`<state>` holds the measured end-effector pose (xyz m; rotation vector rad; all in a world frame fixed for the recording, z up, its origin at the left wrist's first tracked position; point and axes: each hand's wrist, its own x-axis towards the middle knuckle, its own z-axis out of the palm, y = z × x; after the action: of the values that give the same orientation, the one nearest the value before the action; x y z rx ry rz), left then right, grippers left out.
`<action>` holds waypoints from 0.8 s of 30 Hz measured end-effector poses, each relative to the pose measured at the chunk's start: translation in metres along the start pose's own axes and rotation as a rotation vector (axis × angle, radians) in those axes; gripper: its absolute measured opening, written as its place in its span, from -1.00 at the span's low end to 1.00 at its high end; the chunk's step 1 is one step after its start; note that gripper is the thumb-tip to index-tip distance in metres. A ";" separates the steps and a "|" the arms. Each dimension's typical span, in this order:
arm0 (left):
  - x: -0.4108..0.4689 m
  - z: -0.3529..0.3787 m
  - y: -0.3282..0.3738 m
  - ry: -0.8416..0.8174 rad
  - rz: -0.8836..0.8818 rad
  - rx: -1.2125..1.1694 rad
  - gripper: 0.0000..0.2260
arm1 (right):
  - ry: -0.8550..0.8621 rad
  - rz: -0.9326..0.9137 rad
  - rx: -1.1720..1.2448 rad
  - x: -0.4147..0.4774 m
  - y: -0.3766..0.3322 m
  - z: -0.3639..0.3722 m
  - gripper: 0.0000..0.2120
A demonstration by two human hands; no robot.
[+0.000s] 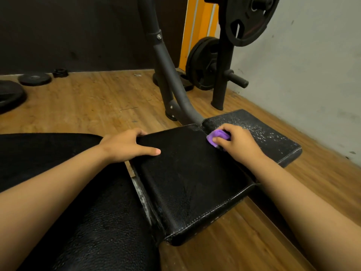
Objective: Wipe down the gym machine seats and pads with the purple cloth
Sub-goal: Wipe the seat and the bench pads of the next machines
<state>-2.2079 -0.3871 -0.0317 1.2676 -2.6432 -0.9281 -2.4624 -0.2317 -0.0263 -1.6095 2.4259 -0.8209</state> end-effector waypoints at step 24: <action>0.002 -0.003 0.001 -0.010 -0.026 0.012 -0.44 | 0.000 -0.103 -0.065 0.039 -0.051 0.031 -0.88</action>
<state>-2.2087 -0.3895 -0.0296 1.3066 -2.6497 -0.9265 -2.4258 -0.2926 -0.0203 -1.7713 2.4107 -0.7644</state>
